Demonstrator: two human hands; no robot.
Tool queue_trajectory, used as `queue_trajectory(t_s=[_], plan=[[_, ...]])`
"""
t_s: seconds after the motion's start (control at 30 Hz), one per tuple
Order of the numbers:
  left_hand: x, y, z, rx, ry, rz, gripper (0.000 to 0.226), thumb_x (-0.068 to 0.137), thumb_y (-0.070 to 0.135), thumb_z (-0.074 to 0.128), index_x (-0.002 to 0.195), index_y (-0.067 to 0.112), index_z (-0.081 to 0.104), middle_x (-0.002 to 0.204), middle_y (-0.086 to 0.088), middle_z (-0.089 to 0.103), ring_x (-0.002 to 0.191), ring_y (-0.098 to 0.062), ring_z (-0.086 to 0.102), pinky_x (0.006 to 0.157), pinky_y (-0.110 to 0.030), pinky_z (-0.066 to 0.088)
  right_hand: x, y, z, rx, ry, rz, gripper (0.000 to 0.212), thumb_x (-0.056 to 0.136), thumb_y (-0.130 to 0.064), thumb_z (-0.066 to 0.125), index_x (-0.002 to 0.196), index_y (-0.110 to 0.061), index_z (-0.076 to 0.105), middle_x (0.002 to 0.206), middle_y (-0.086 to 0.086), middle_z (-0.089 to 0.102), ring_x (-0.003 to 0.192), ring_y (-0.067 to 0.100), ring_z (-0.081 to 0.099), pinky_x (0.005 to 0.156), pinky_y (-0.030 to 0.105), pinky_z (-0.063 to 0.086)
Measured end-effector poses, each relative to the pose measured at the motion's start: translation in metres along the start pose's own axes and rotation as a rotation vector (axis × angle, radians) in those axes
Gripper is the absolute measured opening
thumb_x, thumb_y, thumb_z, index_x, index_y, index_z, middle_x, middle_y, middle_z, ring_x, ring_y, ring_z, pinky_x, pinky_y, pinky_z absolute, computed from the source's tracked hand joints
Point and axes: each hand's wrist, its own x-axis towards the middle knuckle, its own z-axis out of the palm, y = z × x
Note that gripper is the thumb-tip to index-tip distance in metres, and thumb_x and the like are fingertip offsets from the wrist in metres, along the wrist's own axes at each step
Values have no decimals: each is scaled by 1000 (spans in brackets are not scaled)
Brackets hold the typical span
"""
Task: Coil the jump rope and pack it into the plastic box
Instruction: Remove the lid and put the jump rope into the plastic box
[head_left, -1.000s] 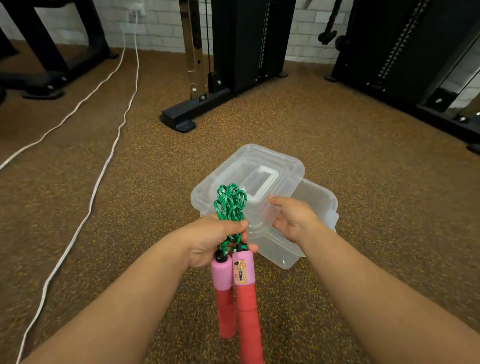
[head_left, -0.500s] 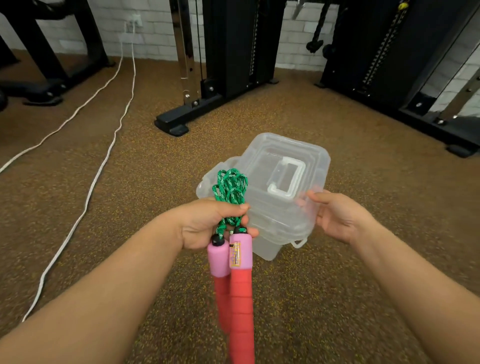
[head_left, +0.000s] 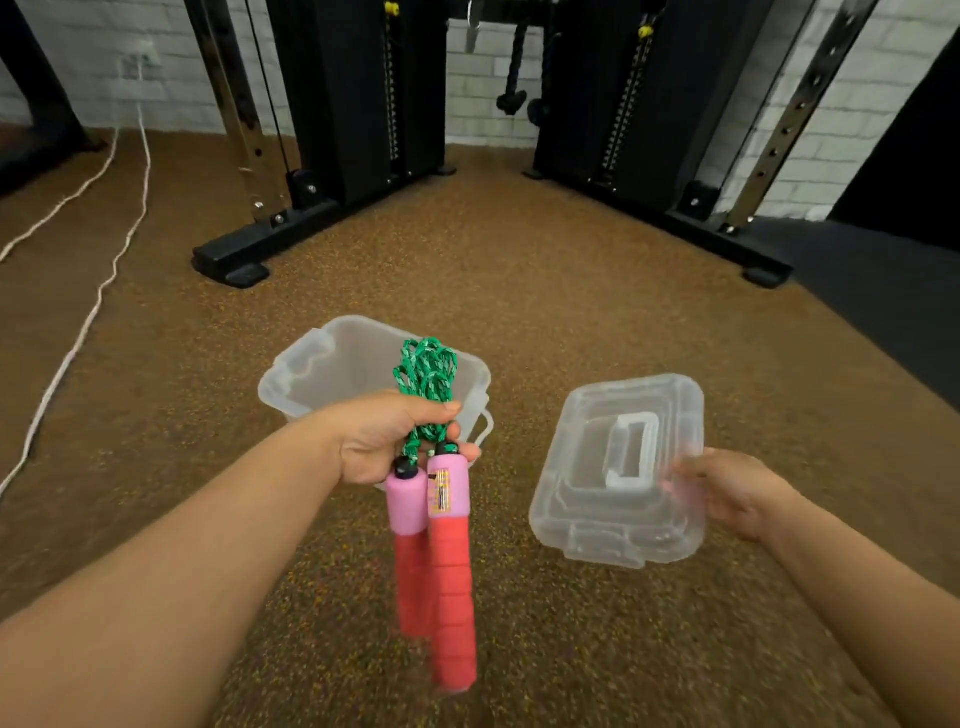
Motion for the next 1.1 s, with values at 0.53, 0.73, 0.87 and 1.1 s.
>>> queue_trajectory(t_s=[0.53,0.73,0.87,1.1], plan=[[13,-11,-6,-45,20,-27,5,90,9,54,94,9,52,68,-5,57,63,-22,72,64,-31,59,-5,-21,22,-581,291,-353,43,83,-22,62,125,-17,54,109,6,65,94,26,60,76,34,47],[17,-14,-13,-86,67,-15,5,91,8,53,86,8,52,72,-7,56,59,-21,72,61,-32,59,1,-20,33,-437,199,-244,27,82,-15,63,109,-15,63,96,7,68,87,28,66,82,45,55],[17,-14,-17,-94,67,-19,10,92,9,53,82,9,53,71,-6,56,58,-20,71,61,-32,58,4,-7,27,-206,125,-10,22,85,0,60,107,-1,58,94,21,67,80,35,67,62,40,56],[20,-15,-18,-83,50,-19,13,93,10,51,80,9,52,69,-5,56,59,-18,71,57,-28,59,24,40,12,-220,183,130,22,85,8,52,106,9,57,91,26,64,83,39,64,74,52,56]])
